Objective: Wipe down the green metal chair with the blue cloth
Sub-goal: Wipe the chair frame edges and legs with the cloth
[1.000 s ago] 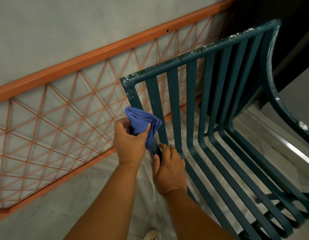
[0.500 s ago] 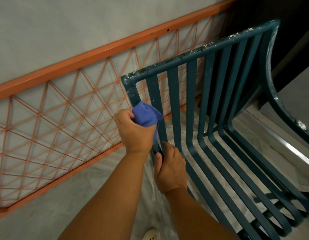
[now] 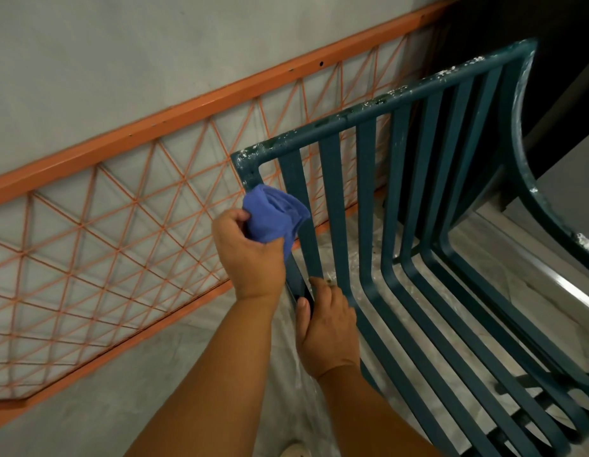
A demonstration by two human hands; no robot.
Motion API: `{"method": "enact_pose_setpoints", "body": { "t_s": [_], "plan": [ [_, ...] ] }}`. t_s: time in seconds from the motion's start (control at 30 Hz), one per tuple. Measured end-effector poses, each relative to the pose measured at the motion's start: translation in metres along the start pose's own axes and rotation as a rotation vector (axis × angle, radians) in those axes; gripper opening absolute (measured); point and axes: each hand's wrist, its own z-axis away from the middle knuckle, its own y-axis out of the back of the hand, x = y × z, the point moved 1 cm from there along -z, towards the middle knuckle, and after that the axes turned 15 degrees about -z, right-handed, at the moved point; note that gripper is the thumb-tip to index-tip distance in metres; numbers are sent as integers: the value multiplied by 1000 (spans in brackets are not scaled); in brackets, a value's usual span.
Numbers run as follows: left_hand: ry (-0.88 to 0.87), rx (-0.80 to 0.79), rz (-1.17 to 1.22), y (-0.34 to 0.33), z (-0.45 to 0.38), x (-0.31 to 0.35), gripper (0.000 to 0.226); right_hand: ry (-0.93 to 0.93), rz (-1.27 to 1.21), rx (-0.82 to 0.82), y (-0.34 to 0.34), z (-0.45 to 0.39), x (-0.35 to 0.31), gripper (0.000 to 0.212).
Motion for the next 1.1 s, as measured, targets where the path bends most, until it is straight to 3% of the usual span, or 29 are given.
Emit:
{"method": "enact_pose_setpoints", "body": {
  "t_s": [0.17, 0.4, 0.6, 0.77, 0.87, 1.1],
  "plan": [
    [-33, 88, 48, 5, -35, 13, 41, -11, 6, -19, 0, -1, -1, 48],
    [58, -58, 26, 3, 18, -9, 42, 6, 11, -25, -2, 0, 1, 42],
    [-4, 60, 92, 8, -28, 13, 40, -11, 18, -82, -3, -4, 1, 45],
    [-18, 32, 90, 11, -25, 10, 39, 1, -204, -6, 8, -35, -23, 38],
    [-9, 31, 79, 12, -24, 12, 40, 18, -355, -94, 5, -67, -48, 36],
    [-15, 36, 113, 10, -43, 19, 47, 92, -108, -146, 6, -85, -51, 26]
  ]
}}
